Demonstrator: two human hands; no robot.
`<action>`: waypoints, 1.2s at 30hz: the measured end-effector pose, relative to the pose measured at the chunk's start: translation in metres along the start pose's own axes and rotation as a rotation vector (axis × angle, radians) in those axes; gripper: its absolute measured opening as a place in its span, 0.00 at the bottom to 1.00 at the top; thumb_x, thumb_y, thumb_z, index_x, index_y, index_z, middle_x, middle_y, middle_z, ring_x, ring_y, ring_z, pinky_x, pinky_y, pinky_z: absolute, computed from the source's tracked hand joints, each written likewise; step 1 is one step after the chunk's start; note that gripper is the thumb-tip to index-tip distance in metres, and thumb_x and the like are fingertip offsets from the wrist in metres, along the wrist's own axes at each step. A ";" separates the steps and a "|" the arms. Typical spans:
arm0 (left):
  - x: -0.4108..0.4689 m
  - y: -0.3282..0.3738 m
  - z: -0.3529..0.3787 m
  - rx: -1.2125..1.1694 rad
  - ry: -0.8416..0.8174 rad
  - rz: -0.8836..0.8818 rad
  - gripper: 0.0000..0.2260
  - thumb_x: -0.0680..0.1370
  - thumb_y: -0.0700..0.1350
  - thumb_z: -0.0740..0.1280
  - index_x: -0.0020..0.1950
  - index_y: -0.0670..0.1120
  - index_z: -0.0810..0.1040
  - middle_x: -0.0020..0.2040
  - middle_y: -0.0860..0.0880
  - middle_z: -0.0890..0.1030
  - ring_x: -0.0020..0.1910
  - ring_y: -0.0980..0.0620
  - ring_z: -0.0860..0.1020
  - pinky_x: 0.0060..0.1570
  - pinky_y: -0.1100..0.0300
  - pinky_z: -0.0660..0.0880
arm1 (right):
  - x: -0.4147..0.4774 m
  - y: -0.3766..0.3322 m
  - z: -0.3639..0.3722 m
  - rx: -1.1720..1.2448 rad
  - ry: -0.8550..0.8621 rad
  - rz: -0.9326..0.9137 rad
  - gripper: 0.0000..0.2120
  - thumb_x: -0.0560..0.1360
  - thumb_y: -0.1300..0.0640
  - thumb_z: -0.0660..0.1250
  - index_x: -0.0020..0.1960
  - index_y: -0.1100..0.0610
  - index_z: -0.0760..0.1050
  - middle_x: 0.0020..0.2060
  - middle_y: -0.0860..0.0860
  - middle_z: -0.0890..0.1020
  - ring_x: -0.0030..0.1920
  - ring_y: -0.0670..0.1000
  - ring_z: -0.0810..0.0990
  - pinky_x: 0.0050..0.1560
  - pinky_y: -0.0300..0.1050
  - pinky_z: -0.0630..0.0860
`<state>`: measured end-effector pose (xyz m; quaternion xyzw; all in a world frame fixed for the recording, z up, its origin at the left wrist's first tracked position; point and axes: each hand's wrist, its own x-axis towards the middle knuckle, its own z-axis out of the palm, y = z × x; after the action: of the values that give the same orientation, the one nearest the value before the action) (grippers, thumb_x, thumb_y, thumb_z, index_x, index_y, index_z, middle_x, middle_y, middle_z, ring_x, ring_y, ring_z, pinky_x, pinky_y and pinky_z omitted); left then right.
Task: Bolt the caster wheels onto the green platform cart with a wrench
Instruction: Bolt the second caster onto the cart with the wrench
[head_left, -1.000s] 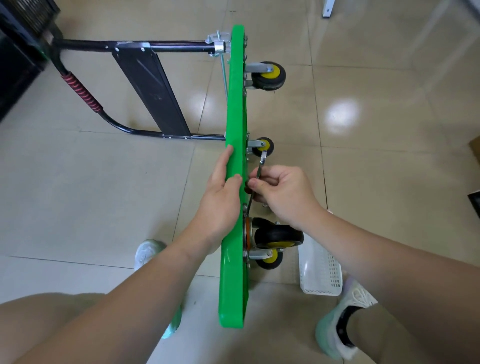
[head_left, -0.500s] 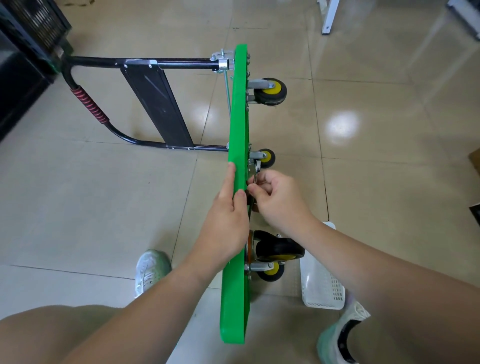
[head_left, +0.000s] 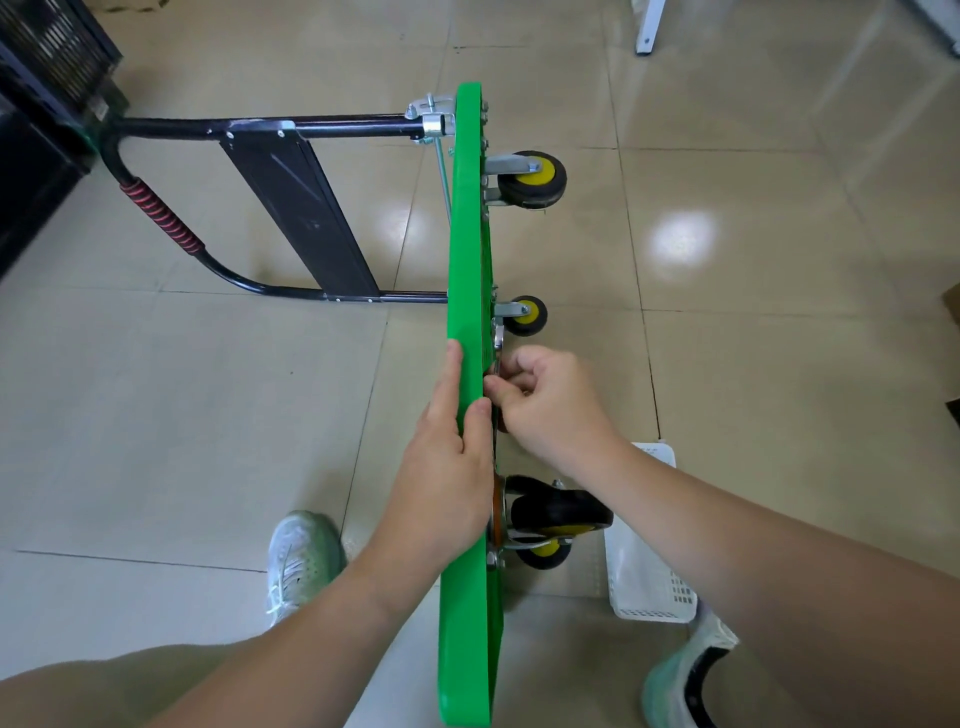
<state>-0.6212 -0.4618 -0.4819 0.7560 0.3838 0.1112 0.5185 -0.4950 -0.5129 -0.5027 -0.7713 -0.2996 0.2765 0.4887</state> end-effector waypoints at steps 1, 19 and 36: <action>0.000 -0.001 0.001 0.013 0.000 -0.002 0.27 0.87 0.49 0.55 0.84 0.61 0.48 0.71 0.65 0.63 0.51 0.90 0.61 0.48 0.88 0.55 | 0.000 0.000 0.000 0.007 0.008 -0.006 0.07 0.76 0.58 0.70 0.40 0.49 0.79 0.35 0.47 0.86 0.36 0.44 0.84 0.37 0.37 0.77; -0.002 -0.008 0.001 0.008 -0.018 -0.024 0.29 0.86 0.52 0.56 0.79 0.74 0.44 0.78 0.64 0.66 0.72 0.64 0.70 0.71 0.67 0.65 | 0.050 0.015 0.002 0.025 -0.076 0.279 0.05 0.75 0.55 0.73 0.41 0.55 0.81 0.38 0.53 0.86 0.38 0.52 0.86 0.43 0.54 0.85; -0.003 -0.003 -0.002 0.016 -0.011 -0.042 0.30 0.85 0.52 0.58 0.75 0.79 0.44 0.76 0.71 0.64 0.72 0.72 0.66 0.68 0.75 0.63 | 0.065 0.026 0.011 0.152 -0.144 0.488 0.04 0.72 0.56 0.69 0.43 0.56 0.80 0.40 0.58 0.86 0.39 0.60 0.86 0.41 0.59 0.84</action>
<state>-0.6256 -0.4623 -0.4830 0.7523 0.3976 0.0931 0.5169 -0.4546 -0.4673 -0.5391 -0.7602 -0.1173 0.4620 0.4416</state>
